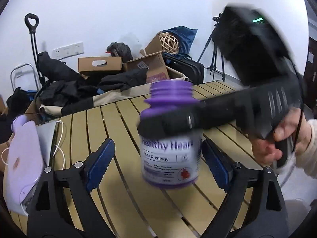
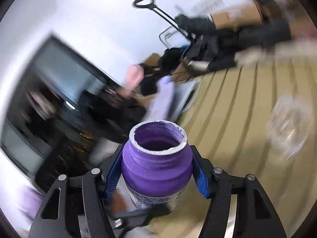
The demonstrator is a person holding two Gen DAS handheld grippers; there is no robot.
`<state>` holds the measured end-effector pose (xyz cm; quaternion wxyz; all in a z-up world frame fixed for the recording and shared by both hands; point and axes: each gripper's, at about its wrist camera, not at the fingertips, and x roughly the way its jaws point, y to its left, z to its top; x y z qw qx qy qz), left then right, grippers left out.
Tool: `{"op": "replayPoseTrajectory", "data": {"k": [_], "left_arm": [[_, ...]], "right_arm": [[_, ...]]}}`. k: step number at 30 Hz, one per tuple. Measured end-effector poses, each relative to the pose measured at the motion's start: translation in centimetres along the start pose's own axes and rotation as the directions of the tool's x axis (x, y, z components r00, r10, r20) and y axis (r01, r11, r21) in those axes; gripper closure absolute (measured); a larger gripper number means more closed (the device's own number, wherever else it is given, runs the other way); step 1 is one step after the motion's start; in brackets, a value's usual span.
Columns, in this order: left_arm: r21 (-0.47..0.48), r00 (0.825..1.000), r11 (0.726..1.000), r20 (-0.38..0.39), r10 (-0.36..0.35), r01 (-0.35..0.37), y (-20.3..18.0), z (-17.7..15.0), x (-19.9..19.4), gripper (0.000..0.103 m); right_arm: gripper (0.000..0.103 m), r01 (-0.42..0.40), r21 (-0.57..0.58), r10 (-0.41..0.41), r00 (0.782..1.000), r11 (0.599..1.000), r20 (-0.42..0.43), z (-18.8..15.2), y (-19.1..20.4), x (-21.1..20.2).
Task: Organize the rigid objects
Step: 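Lift the bottle with the left gripper and stand it upright on the table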
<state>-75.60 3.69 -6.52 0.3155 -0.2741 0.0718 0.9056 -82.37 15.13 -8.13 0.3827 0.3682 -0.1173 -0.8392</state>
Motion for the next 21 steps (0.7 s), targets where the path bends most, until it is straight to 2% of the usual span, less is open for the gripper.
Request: {"op": "replayPoseTrajectory", "data": {"k": [1, 2, 3, 4, 7, 10, 14, 19, 21], "left_arm": [[-0.011, 1.0, 1.0, 0.004, -0.022, 0.022, 0.4, 0.0, 0.4, 0.018], [-0.016, 0.999, 0.999, 0.007, -0.035, 0.035, 0.3, -0.2, 0.5, 0.025], [-0.012, 0.999, 0.999, 0.01, -0.048, 0.048, 0.3, -0.1, 0.9, 0.031], [-0.002, 0.998, 0.998, 0.014, -0.055, 0.055, 0.0, -0.1, 1.1, 0.042], [0.013, 0.998, 1.0, 0.057, -0.015, 0.014, -0.2, 0.0, 1.8, 0.043], [0.0, 0.999, 1.0, 0.053, 0.01, -0.01, 0.9, 0.8, 3.3, 0.043], [-0.054, 0.999, 0.998, 0.032, 0.031, -0.03, 3.1, 1.9, 5.5, 0.043], [-0.102, 0.998, 0.993, -0.009, 0.055, -0.056, 5.1, 2.0, 8.5, 0.043], [-0.115, 0.998, 0.992, -0.038, 0.054, -0.058, 5.0, 1.1, 9.6, 0.043]], "right_arm": [[0.036, 0.078, -0.133, -0.078, 0.997, 0.988, 0.01, -0.1, 1.6, 0.1], [0.036, 0.115, -0.22, -0.112, 0.993, 0.969, 0.023, -0.3, 2.6, 0.2], [0.036, 0.134, -0.29, -0.129, 0.991, 0.948, 0.035, -0.4, 3.6, 0.4], [0.036, 0.133, -0.342, -0.128, 0.991, 0.93, 0.037, -0.4, 4.3, 0.7], [0.036, 0.171, -0.48, -0.17, 0.984, 0.861, 0.046, -0.1, 5.4, 1.7], [0.036, 0.184, -0.56, -0.201, 0.979, 0.808, 0.031, 1.0, 5.1, 3.0], [0.035, 0.135, -0.545, -0.183, 0.983, 0.827, -0.033, 3.9, 2.5, 5.2], [0.035, 0.111, -0.545, -0.185, 0.979, 0.831, -0.083, 5.1, -0.5, 7.8], [0.035, 0.105, -0.507, -0.183, 0.977, 0.856, -0.107, 5.0, -2.0, 8.5]]}}
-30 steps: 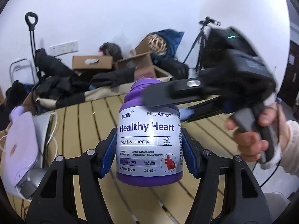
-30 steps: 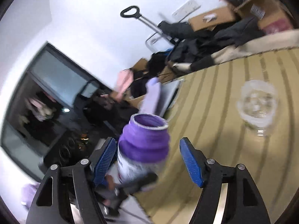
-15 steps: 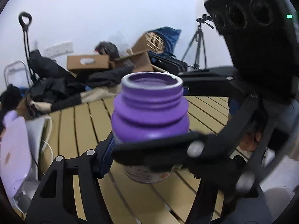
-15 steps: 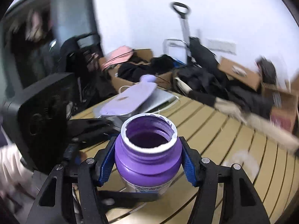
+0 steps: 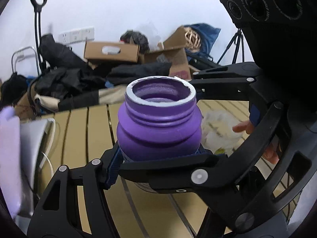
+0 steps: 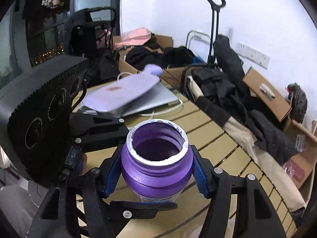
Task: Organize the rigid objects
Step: 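Lift the bottle with the left gripper and stand it upright on the table, then open the left gripper and pull both tools back from the bottle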
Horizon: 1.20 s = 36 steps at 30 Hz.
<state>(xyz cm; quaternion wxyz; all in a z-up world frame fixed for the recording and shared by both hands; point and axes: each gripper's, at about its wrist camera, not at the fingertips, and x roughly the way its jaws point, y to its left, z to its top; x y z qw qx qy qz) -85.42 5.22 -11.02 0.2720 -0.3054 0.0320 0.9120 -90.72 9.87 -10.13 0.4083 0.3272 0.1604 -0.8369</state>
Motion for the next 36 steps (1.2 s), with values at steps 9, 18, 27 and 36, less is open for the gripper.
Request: {"op": "replayPoseTrajectory", "data": {"k": [9, 18, 27, 36], "left_arm": [[0.026, 0.979, 0.997, -0.192, 0.075, -0.071, -3.8, -6.1, 0.4, 0.042], [-0.078, 0.961, 0.982, -0.235, 0.149, -0.172, -2.3, -8.5, -2.9, 0.03], [-0.091, 0.916, 0.926, -0.211, 0.342, -0.367, -1.7, -10.9, -11.4, 0.011], [-0.204, 0.902, 0.879, -0.139, 0.409, -0.431, -4.5, -11.4, -19.1, 0.01]], "right_arm": [[0.035, -0.067, 0.047, 0.07, 0.994, 0.997, -0.084, -6.2, 2.7, 1.0], [0.023, 0.032, 0.05, -0.028, 0.997, 0.998, -0.075, -7.2, 5.4, -0.5], [0.014, 0.218, 0.224, -0.216, 0.976, 0.95, -0.034, -11.4, 5.8, -12.0], [0.014, 0.28, 0.354, -0.284, 0.958, 0.892, -0.041, -15.2, 9.9, -17.4]]}}
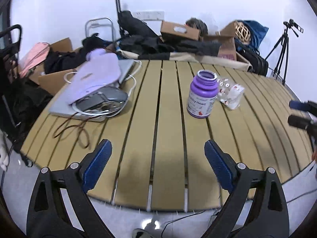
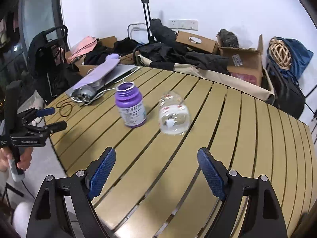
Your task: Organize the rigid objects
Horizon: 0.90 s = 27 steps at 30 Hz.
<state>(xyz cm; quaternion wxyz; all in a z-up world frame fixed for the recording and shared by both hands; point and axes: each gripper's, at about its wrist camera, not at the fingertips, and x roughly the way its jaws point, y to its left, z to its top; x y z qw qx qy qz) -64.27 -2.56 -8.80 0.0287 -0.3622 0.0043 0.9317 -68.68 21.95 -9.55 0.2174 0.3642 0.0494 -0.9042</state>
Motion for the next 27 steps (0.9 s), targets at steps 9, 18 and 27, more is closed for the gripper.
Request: {"op": "replayPoseTrajectory", "data": {"k": [9, 18, 27], "left_arm": [[-0.061, 0.993, 0.998, 0.112, 0.042, -0.035, -2.0, -5.6, -14.2, 0.005], [-0.058, 0.984, 0.993, 0.151, -0.095, 0.105, -4.1, -12.8, -33.7, 0.0], [-0.027, 0.953, 0.997, 0.299, -0.057, 0.068, -4.9, -26.7, -47.8, 0.0]], "right_arm": [[0.014, 0.099, -0.022, -0.099, 0.994, 0.995, 0.037, -4.5, 6.7, -10.3], [0.014, -0.035, -0.015, 0.036, 0.99, 0.999, 0.139, -11.6, 15.4, -29.8], [0.014, -0.076, 0.003, 0.075, 0.985, 0.997, 0.155, -25.9, 22.5, -41.1]]}}
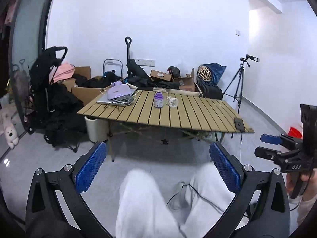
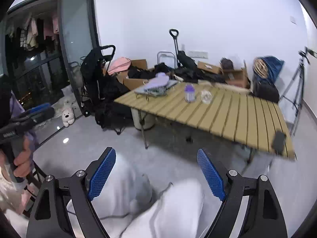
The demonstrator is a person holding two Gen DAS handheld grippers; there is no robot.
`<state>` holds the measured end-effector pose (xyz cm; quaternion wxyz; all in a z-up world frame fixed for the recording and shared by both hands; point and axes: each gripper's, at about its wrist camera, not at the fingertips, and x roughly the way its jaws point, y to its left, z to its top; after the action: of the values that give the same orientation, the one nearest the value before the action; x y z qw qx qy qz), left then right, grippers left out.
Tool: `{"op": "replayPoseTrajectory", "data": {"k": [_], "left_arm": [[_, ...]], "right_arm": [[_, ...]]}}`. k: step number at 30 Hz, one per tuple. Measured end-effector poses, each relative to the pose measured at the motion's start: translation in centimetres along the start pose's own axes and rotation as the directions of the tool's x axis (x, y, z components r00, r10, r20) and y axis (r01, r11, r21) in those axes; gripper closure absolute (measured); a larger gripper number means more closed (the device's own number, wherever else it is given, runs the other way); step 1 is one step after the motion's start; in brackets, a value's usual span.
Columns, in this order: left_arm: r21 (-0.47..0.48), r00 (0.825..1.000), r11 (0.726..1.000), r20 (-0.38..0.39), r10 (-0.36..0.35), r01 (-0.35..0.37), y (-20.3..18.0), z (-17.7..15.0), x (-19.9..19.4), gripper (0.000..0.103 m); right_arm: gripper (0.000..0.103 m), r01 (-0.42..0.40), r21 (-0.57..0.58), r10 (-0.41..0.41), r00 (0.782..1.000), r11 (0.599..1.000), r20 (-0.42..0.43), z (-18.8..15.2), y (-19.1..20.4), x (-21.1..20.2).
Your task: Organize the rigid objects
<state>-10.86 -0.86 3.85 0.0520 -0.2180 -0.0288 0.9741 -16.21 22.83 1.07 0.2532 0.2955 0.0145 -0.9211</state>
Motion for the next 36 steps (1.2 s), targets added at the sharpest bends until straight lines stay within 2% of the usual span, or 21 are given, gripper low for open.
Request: {"op": "replayPoseTrajectory", "data": {"k": [2, 4, 5, 6, 8, 11, 13, 16, 22, 36], "left_arm": [[0.039, 0.999, 0.999, 0.032, -0.002, 0.0, -0.4, -3.1, -2.0, 0.0], [0.106, 0.997, 0.994, 0.072, 0.031, -0.038, -0.8, -5.9, -3.7, 0.0], [0.121, 0.991, 0.989, 0.112, 0.066, -0.08, -0.8, -7.4, -4.8, 0.0], [0.109, 0.985, 0.987, 0.136, 0.104, -0.12, -0.7, -8.6, -5.7, 0.0], [0.059, 0.981, 0.986, 0.125, 0.146, -0.155, -0.3, -10.3, -6.4, 0.0], [-0.022, 0.986, 0.991, 0.098, 0.137, -0.135, 0.5, -11.3, -7.0, 0.0], [-0.015, 0.98, 0.987, 0.112, 0.162, -0.161, 0.5, -10.8, -7.4, 0.0], [-0.034, 0.982, 0.991, 0.133, 0.136, -0.133, 0.4, -11.0, -8.5, 0.0], [-0.011, 0.98, 0.99, 0.143, 0.139, -0.139, -0.5, -12.0, -9.4, 0.0], [0.003, 0.978, 0.991, 0.158, 0.133, -0.135, -0.9, -12.2, -10.0, 0.0]], "right_arm": [[0.014, 0.0, 0.007, 0.0, 1.0, 1.0, 0.013, -3.0, 1.3, -1.8], [0.014, 0.026, -0.02, -0.025, 0.998, 0.999, 0.057, -5.7, 3.0, -3.3], [0.014, 0.045, -0.027, -0.043, 0.996, 0.999, 0.073, -6.9, 3.6, -3.7], [0.014, 0.075, -0.017, -0.073, 0.993, 0.997, 0.092, -8.4, 4.4, -4.1], [0.014, 0.09, 0.006, -0.09, 0.989, 0.996, 0.116, -10.6, 5.5, -4.9], [0.014, 0.113, 0.037, -0.118, 0.983, 0.993, 0.143, -12.9, 7.0, -5.6], [0.014, 0.094, 0.044, -0.099, 0.984, 0.995, 0.146, -13.2, 7.7, -5.6], [0.014, 0.068, 0.019, -0.07, 0.986, 0.998, 0.151, -13.2, 8.8, -5.6], [0.014, 0.089, -0.06, -0.078, 0.981, 0.994, 0.176, -13.3, 10.9, -5.7], [0.014, 0.092, -0.052, -0.08, 0.978, 0.994, 0.192, -13.0, 10.8, -5.9]]}}
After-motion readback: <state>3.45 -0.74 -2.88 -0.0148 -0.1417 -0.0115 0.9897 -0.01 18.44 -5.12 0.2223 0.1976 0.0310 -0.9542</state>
